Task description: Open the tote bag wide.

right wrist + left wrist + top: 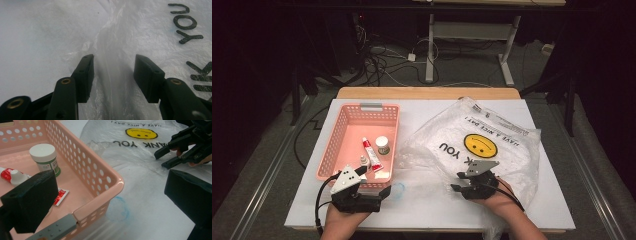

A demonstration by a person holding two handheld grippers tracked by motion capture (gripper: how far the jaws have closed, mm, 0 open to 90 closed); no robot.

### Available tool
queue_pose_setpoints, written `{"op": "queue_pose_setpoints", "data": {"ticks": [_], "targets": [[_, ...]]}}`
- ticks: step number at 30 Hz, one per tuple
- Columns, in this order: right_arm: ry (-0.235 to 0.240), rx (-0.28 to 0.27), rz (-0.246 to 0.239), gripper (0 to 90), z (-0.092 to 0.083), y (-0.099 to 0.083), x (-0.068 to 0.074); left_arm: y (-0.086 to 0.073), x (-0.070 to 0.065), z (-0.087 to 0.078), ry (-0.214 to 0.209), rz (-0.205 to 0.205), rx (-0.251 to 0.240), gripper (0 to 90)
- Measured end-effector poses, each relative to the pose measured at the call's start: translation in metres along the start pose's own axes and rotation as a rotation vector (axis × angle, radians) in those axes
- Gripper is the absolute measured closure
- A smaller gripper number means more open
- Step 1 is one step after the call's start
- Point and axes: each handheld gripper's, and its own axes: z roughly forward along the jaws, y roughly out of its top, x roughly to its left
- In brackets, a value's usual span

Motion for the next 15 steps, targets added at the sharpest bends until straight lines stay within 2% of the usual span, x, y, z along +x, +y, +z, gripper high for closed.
{"op": "queue_pose_setpoints", "data": {"ticks": [5,15], "targets": [[0.012,-0.005,-0.006,63.4,0.0019,0.0019,0.0014,0.0002,0.0003,-0.0010,0.001,-0.003,-0.005,0.0],[0.028,-0.013,0.035,82.5,0.0015,0.0005,-0.0052,0.0006,-0.0015,0.0014,-0.006,0.002,0.002,0.0]]}}
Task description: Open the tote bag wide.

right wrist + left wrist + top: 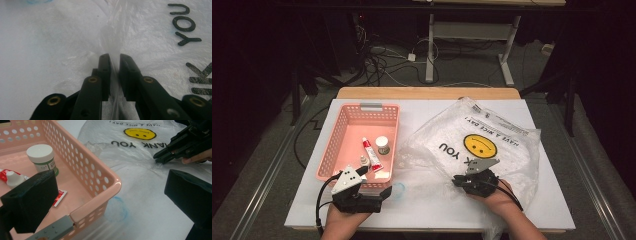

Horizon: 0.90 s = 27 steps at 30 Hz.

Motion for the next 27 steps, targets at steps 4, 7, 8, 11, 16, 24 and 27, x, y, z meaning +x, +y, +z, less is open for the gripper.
{"op": "queue_pose_setpoints", "data": {"ticks": [4,7,8,11,16,24,27], "targets": [[-0.010,-0.005,-0.009,87.4,0.000,0.000,-0.002,0.000,0.001,0.000,0.001,0.001,0.001,0.0],[-0.015,-0.011,-0.004,90.0,0.000,-0.001,-0.003,0.000,0.001,0.000,0.001,-0.001,0.002,0.0],[-0.015,-0.011,-0.004,90.0,0.000,-0.001,-0.003,-0.001,0.001,0.000,0.001,-0.002,0.003,0.0],[-0.018,-0.024,0.020,90.0,-0.002,-0.001,-0.003,-0.001,0.000,0.002,-0.004,0.004,0.011,0.0],[-0.027,-0.068,0.031,90.0,-0.008,-0.002,-0.005,0.000,-0.001,0.003,-0.008,0.008,0.015,0.0],[-0.063,-0.181,0.055,90.0,-0.026,0.000,-0.007,0.002,-0.003,0.003,-0.020,0.007,0.003,0.0],[-0.073,-0.212,0.053,90.0,-0.030,0.001,-0.007,0.002,-0.004,0.003,-0.023,0.011,0.006,0.0]]}}
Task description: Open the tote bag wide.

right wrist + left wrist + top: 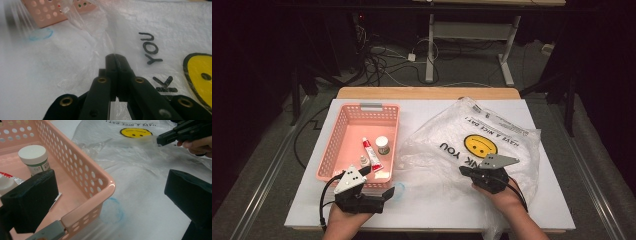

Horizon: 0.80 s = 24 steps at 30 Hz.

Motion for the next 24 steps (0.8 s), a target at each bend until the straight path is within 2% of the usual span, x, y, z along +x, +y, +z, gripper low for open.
{"op": "queue_pose_setpoints", "data": {"ticks": [17,24], "targets": [[-0.030,-0.132,0.013,90.0,-0.022,0.013,-0.005,0.000,0.002,-0.001,0.018,-0.007,-0.009,0.0],[-0.041,-0.170,0.017,90.0,-0.031,0.018,-0.008,0.001,0.004,-0.002,0.023,-0.015,-0.014,0.0]]}}
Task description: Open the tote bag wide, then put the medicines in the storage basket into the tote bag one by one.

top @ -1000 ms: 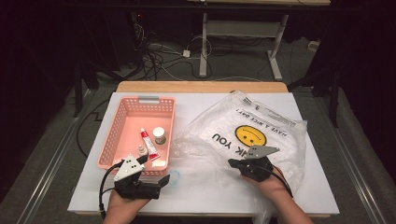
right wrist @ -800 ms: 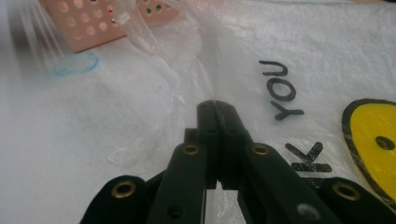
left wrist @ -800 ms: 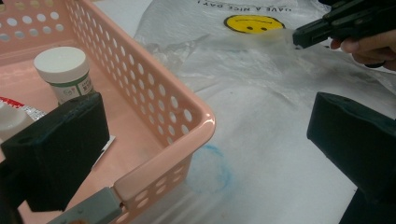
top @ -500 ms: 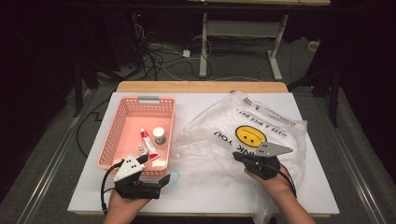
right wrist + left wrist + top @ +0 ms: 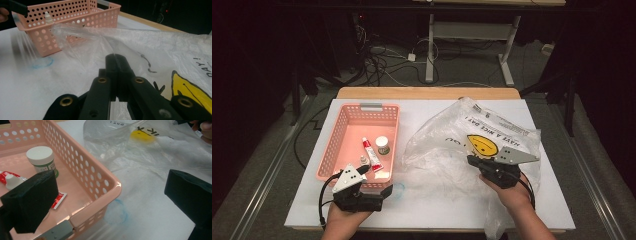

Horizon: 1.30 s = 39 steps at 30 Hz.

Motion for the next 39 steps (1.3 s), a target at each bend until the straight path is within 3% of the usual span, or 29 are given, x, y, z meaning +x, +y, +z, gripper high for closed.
{"op": "queue_pose_setpoints", "data": {"ticks": [14,24,32,39], "targets": [[-0.037,-0.066,0.005,90.0,-0.011,0.010,-0.004,0.004,0.007,-0.004,0.019,-0.024,-0.020,0.0],[-0.041,-0.077,0.013,90.0,-0.012,0.012,-0.007,0.010,0.025,-0.011,0.073,-0.056,-0.039,0.0],[-0.041,-0.055,0.014,90.0,-0.007,0.013,-0.005,0.030,0.041,-0.006,0.077,-0.071,-0.014,0.0],[-0.036,-0.058,0.014,90.0,-0.003,0.021,-0.006,0.052,0.063,0.004,0.127,-0.100,0.007,0.3]]}}
